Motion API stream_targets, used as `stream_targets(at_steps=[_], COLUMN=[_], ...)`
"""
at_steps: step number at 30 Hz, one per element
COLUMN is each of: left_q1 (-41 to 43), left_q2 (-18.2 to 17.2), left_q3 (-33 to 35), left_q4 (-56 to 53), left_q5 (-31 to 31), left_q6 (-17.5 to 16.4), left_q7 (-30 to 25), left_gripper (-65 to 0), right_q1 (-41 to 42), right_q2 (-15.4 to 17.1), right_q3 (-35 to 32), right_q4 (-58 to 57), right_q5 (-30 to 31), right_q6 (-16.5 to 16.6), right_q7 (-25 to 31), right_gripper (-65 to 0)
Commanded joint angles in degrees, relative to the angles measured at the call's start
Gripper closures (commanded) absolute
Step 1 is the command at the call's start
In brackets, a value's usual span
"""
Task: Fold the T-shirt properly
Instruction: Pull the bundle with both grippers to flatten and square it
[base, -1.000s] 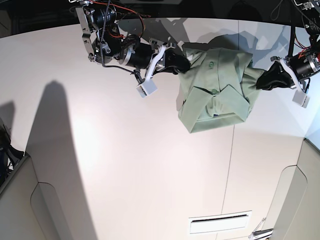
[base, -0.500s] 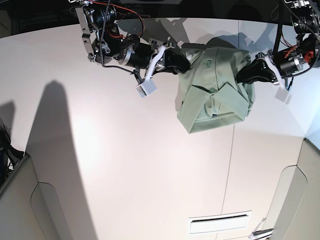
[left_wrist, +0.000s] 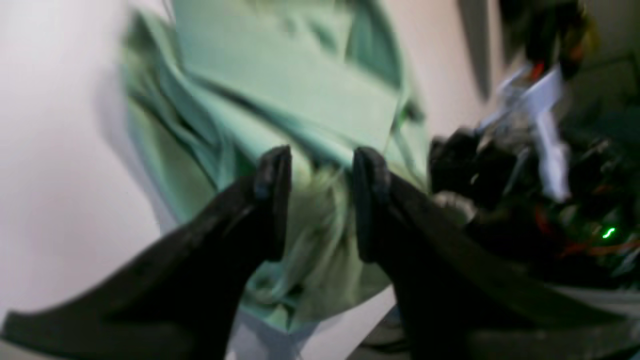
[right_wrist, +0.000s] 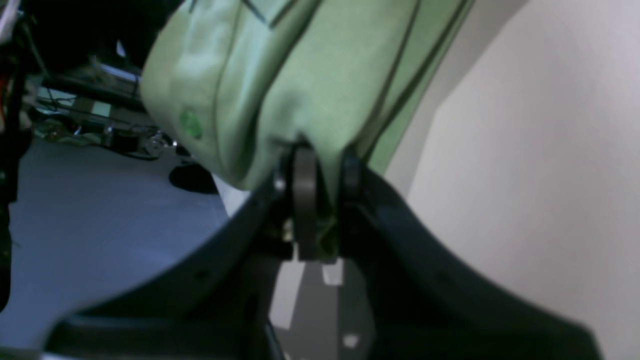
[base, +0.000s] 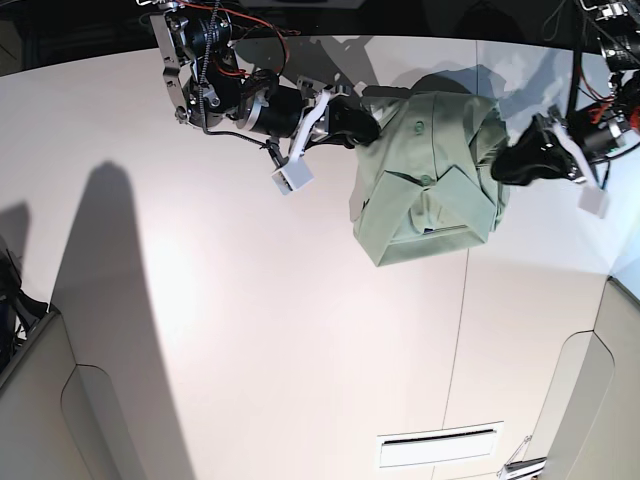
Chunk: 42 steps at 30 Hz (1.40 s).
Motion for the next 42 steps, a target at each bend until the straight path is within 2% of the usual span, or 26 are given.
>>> stream_targets(at_steps=[1, 4, 8, 12, 17, 23, 28, 29, 30, 33, 36, 42], left_q1=[-0.1, 0.2, 1.7, 2.1, 2.1, 2.1, 2.1, 2.1, 2.1, 2.1, 2.1, 2.1], left_q2=[-0.8, -0.8, -0.6, 1.3, 1.9, 1.9, 1.9, 1.9, 1.9, 1.9, 1.9, 1.9], left_q3=[-1.4, -3.0, -2.8, -2.6, 1.7, 6.7, 7.2, 7.2, 7.2, 7.0, 5.4, -3.5], left_q4=[0.8, 0.8, 0.8, 0.8, 0.8, 0.8, 0.8, 0.8, 0.8, 0.8, 0.8, 0.8], left_q5=[-3.2, -3.3, -3.3, -3.3, -3.3, -3.3, -3.3, -3.3, -3.3, -3.3, -3.3, -3.3], left_q6=[-0.3, -0.3, -0.3, -0.3, -0.3, -0.3, -0.3, -0.3, -0.3, -0.3, -0.3, -0.3], left_q7=[0.7, 4.4, 4.4, 5.9, 5.8, 5.7, 5.7, 5.7, 5.7, 5.7, 5.1, 4.0], left_gripper=[-23.3, -23.3, -23.3, -24.3, -29.7, -29.7, -29.6, -28.3, -24.4, -1.8, 0.0, 0.0], right_q1=[0.2, 0.2, 0.1, 0.1, 0.1, 0.1, 0.1, 0.1, 0.1, 0.1, 0.1, 0.1], right_q2=[0.2, 0.2, 0.2, 0.2, 0.2, 0.2, 0.2, 0.2, 0.2, 0.2, 0.2, 0.5], right_q3=[0.3, 0.3, 0.3, 0.3, 0.3, 0.3, 0.3, 0.3, 0.3, 0.3, 0.3, 0.5], right_q4=[0.5, 0.5, 0.5, 0.5, 0.5, 0.5, 0.5, 0.5, 0.5, 0.5, 0.5, 0.5], right_q5=[0.2, 0.2, 0.2, 0.2, 0.2, 0.2, 0.2, 0.2, 0.2, 0.2, 0.2, 0.2], right_q6=[-0.4, -0.4, -0.4, -0.4, -0.4, -0.4, -0.4, -0.4, -0.4, -0.4, -0.5, -0.5], right_q7=[-0.4, -0.4, -0.4, -0.4, -0.4, -0.4, -0.4, -0.4, -0.4, -0.4, -0.7, -1.0], right_gripper=[0.0, 0.0, 0.0, 0.0, 0.0, 0.0, 0.0, 0.0, 0.0, 0.0, 0.0, 0.0])
